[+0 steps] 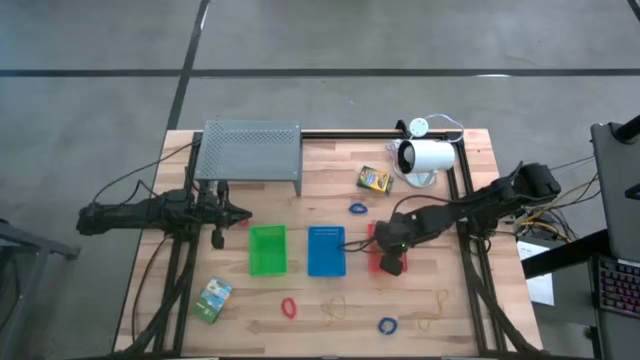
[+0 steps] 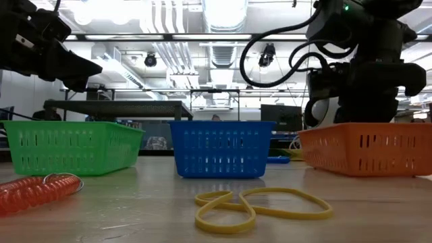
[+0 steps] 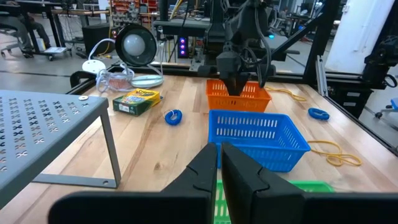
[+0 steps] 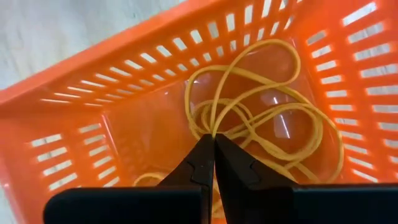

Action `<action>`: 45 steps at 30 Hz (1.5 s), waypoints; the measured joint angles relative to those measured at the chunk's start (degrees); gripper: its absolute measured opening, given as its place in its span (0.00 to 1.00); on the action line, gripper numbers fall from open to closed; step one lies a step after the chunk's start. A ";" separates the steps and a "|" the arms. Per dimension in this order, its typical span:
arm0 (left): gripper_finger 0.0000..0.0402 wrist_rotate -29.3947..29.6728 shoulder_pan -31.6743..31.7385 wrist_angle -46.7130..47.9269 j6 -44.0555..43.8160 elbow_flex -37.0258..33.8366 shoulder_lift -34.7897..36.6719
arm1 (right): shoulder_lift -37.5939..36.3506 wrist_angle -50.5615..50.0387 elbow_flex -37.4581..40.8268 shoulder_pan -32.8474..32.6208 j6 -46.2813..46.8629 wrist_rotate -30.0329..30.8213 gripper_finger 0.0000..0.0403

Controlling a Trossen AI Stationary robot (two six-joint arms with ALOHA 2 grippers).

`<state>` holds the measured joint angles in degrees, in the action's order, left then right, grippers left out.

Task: Pick & Place Office Desk Supplies
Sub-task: Put the yellow rubber band into the orange bin

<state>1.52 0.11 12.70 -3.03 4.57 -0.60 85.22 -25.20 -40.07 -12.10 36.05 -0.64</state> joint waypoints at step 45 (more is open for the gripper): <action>0.07 -0.01 0.01 0.00 0.00 0.01 0.00 | -3.39 1.85 0.00 0.00 2.34 1.34 0.32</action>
<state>1.51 0.12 12.70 -3.03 4.58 -0.60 81.84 -23.35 -40.07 -12.10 38.39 0.70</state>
